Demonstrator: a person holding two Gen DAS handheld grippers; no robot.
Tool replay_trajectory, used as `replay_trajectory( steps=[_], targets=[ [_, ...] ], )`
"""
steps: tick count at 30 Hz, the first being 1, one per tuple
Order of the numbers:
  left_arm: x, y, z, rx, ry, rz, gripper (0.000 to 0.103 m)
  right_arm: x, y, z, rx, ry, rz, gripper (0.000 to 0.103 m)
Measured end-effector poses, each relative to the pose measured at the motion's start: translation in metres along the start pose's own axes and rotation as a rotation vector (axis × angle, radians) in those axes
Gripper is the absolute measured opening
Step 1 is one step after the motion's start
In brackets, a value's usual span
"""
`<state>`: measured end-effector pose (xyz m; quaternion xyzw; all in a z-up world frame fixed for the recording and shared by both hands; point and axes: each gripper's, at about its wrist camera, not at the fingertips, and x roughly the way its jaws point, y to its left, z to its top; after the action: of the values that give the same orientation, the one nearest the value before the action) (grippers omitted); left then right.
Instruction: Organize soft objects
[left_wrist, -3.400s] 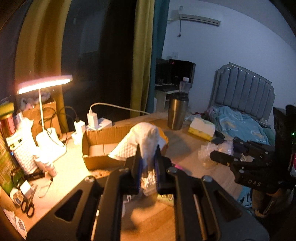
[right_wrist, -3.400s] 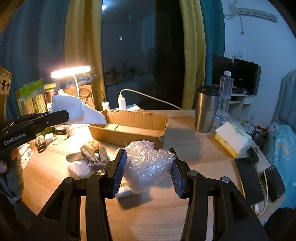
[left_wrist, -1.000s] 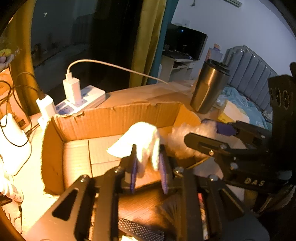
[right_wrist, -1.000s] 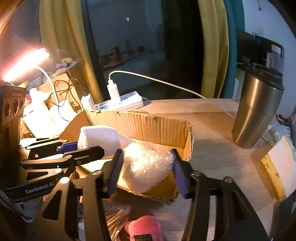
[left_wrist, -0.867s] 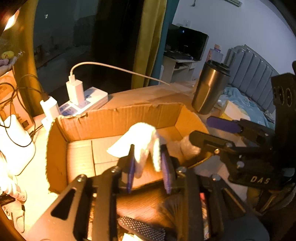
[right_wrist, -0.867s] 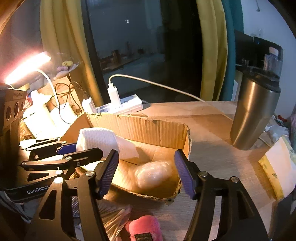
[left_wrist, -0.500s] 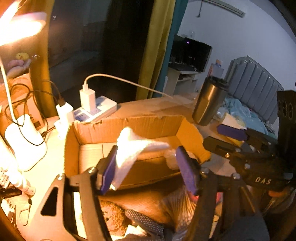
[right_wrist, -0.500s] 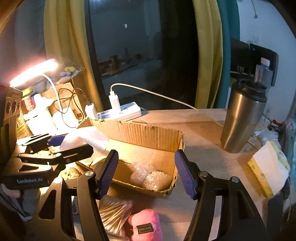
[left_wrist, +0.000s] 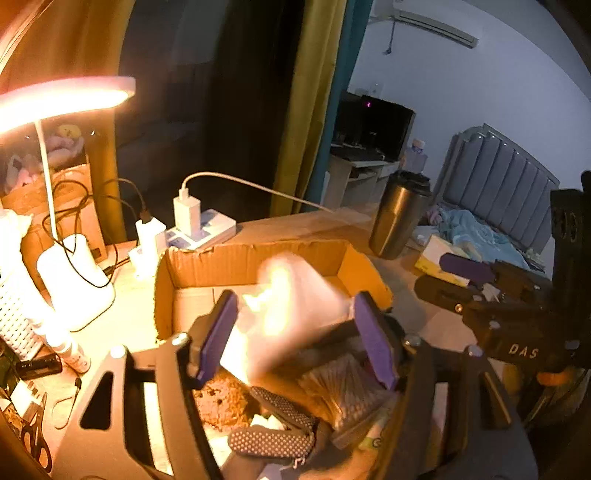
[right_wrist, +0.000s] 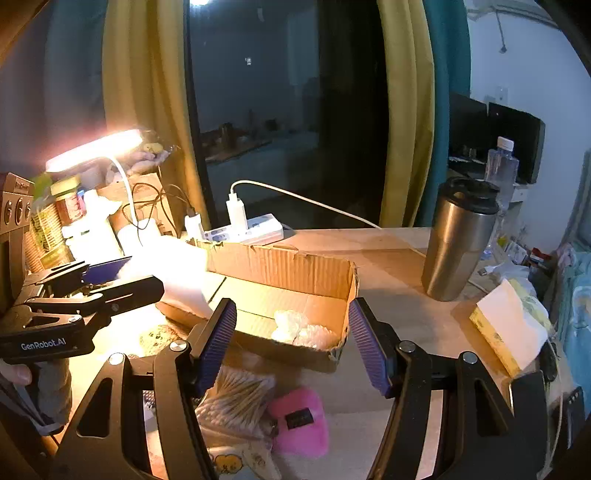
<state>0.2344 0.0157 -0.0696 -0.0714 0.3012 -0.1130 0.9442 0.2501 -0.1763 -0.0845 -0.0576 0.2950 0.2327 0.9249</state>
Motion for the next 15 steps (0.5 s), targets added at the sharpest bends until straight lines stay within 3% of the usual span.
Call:
replay_trajectory(
  steps=[9,15],
  targets=[
    [-0.003,0.006,-0.003,-0.007,-0.004,0.013,0.072,-0.013,0.006,-0.007,0.002,-0.001,-0.005,0.067],
    [-0.012,0.028,-0.012,-0.047,-0.005,0.047,0.072,0.013,0.027,-0.021,-0.005,0.085,0.059,0.067]
  ],
)
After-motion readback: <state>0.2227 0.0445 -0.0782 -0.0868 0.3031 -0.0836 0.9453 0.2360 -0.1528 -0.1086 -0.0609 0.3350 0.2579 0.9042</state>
